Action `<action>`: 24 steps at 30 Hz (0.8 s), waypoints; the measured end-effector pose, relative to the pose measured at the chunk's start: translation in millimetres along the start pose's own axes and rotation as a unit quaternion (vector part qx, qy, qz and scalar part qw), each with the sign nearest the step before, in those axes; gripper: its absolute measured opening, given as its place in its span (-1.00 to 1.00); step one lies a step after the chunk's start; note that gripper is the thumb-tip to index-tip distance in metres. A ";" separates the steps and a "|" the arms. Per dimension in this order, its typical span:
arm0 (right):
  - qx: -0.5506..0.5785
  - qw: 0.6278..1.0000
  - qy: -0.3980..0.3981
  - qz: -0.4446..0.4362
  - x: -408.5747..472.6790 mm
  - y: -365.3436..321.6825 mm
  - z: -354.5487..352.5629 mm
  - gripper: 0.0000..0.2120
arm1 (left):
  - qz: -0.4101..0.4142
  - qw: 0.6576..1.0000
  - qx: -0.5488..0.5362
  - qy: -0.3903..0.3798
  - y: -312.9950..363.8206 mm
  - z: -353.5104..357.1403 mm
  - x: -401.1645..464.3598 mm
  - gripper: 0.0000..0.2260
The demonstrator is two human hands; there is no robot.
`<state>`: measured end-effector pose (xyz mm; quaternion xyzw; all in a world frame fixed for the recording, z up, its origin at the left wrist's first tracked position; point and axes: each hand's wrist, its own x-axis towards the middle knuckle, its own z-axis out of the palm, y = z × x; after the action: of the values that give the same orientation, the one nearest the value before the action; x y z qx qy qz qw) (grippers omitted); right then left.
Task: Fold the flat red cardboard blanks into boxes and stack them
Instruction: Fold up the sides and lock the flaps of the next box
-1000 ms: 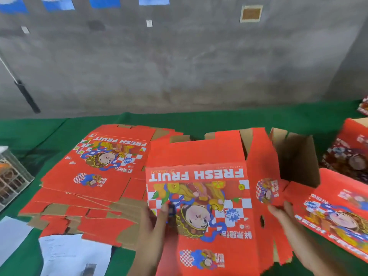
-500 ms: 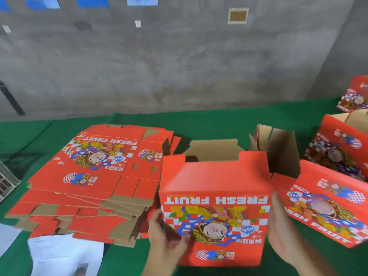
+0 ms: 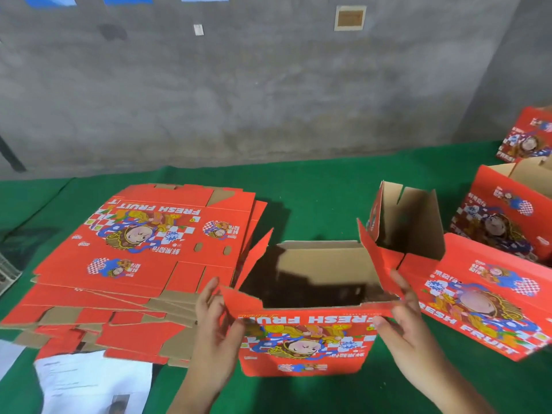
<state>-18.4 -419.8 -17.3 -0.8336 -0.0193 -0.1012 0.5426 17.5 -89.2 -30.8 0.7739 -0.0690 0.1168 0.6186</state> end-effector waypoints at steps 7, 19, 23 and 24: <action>-0.130 0.990 -0.016 0.055 12.8 -35.7 -7.5 -0.79 | -0.023 0.981 0.156 -0.117 20.0 -20.5 16.9 -0.58; -0.267 0.936 0.181 0.142 25.7 -50.1 -1.9 -0.01 | 0.044 0.961 0.253 0.103 32.2 8.1 30.2 -0.78; -0.446 0.868 0.171 -0.135 27.1 -71.2 15.1 -0.27 | 0.060 0.956 0.265 0.109 37.7 17.5 27.2 -0.59; -0.443 0.870 0.137 -0.170 26.7 -73.9 22.8 -0.42 | 0.062 0.954 0.273 0.108 39.2 18.1 28.0 -0.56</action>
<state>0.7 -370.8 45.4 -0.9482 -0.0391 -0.3026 0.0884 36.4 -114.6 9.9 0.8901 -0.0149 0.2520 0.3796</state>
